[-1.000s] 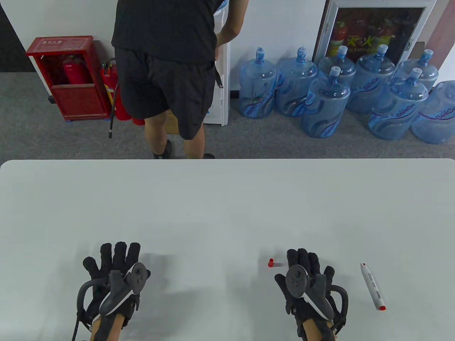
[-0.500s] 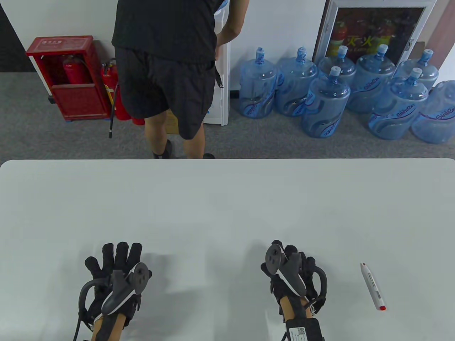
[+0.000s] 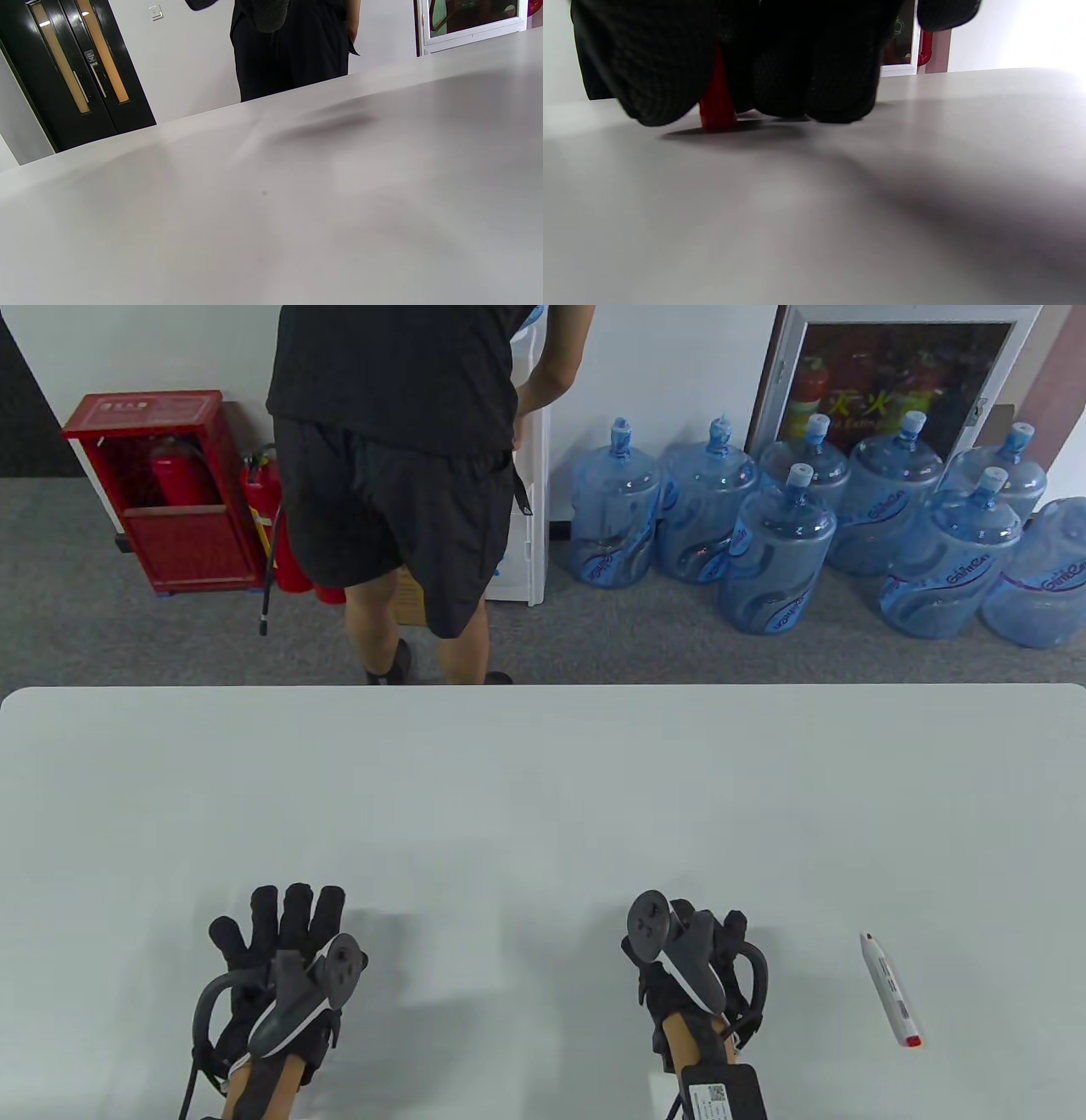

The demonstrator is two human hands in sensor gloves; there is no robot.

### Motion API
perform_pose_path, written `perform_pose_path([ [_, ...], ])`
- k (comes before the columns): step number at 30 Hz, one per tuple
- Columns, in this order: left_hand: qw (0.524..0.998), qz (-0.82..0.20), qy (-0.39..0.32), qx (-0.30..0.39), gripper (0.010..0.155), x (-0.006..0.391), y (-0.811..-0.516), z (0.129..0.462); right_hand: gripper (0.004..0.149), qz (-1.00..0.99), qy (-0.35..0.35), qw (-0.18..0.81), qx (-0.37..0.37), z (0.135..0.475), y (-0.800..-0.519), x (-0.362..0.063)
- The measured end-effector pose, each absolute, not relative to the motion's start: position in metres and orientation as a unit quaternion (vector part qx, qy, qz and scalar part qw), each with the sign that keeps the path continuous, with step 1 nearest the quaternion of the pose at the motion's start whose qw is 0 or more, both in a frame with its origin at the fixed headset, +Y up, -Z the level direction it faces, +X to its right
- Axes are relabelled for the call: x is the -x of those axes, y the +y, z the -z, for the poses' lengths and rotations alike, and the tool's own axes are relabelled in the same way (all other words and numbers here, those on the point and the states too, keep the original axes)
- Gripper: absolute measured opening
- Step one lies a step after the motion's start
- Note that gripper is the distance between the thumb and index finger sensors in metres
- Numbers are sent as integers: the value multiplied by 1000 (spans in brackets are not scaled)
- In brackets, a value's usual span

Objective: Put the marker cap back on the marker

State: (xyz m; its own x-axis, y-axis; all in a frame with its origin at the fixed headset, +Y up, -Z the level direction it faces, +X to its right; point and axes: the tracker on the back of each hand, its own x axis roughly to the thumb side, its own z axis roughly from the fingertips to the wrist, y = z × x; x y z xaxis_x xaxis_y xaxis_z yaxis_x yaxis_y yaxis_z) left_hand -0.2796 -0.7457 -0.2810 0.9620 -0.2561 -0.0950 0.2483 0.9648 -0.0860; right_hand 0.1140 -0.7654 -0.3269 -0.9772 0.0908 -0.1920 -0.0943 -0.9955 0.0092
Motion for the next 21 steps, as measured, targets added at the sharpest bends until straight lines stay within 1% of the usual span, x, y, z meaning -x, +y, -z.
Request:
perform_pose_path([
  [4, 988, 144, 49, 32, 81, 277, -744, 279, 52, -995, 9, 43, 87, 327, -766, -113],
  [10, 989, 139, 47, 23, 81, 274, -742, 277, 49, -995, 9, 57, 86, 325, -767, -116],
  [16, 991, 127, 39, -1, 81, 266, -739, 275, 48, -993, -49, 76, 72, 314, -760, -115],
  [21, 987, 153, 27, -31, 82, 255, -734, 270, 48, -989, -64, 113, 73, 308, -759, -116],
])
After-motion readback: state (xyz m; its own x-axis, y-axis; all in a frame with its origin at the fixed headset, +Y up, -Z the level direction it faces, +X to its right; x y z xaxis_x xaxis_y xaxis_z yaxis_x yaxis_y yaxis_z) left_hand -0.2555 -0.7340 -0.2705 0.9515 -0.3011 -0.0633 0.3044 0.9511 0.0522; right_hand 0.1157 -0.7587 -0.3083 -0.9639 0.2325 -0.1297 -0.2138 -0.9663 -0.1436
